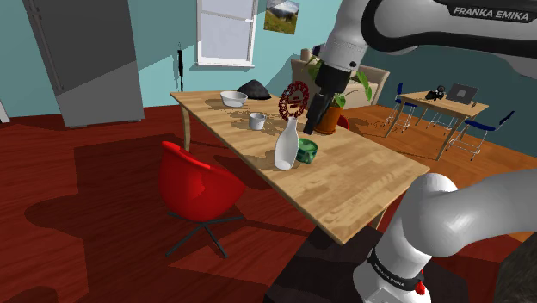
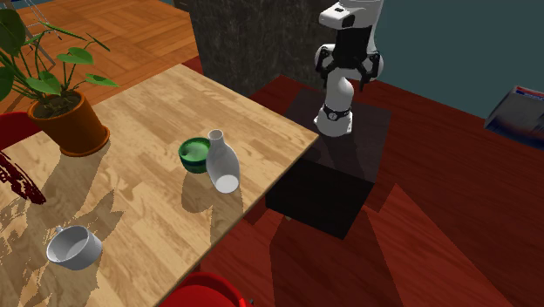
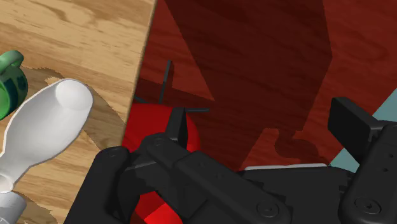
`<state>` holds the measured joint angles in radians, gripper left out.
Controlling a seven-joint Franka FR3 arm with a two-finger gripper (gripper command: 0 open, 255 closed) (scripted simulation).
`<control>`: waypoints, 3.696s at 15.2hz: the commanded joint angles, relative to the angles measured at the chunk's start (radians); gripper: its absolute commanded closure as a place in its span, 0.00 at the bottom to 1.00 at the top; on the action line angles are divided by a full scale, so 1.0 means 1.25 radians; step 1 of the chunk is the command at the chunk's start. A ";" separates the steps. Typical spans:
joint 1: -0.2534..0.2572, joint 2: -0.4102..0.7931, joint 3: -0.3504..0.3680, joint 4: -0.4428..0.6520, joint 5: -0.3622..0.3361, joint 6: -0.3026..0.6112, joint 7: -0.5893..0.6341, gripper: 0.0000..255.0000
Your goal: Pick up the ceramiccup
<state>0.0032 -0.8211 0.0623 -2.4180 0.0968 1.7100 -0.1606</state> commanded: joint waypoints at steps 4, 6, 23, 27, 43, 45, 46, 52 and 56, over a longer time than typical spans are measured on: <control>-0.032 0.039 -0.015 -0.026 -0.014 0.071 0.014 0.00; -0.054 0.068 -0.026 -0.040 -0.024 0.118 0.024 0.00; -0.220 0.391 -0.132 -0.056 -0.079 0.492 0.112 0.00; -0.251 0.478 -0.161 -0.035 -0.078 0.567 0.129 0.00; -0.328 0.764 -0.233 0.046 0.020 0.786 0.118 0.00; -0.330 0.783 -0.229 0.044 0.033 0.806 0.108 0.00; -0.331 0.788 -0.228 0.043 0.037 0.812 0.105 0.00; -0.327 0.779 -0.228 0.026 0.033 0.821 0.109 1.00; -0.325 0.780 -0.228 0.028 0.032 0.820 0.114 1.00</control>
<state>-0.4059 0.1533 -0.2251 -2.3815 0.1373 2.7357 -0.0184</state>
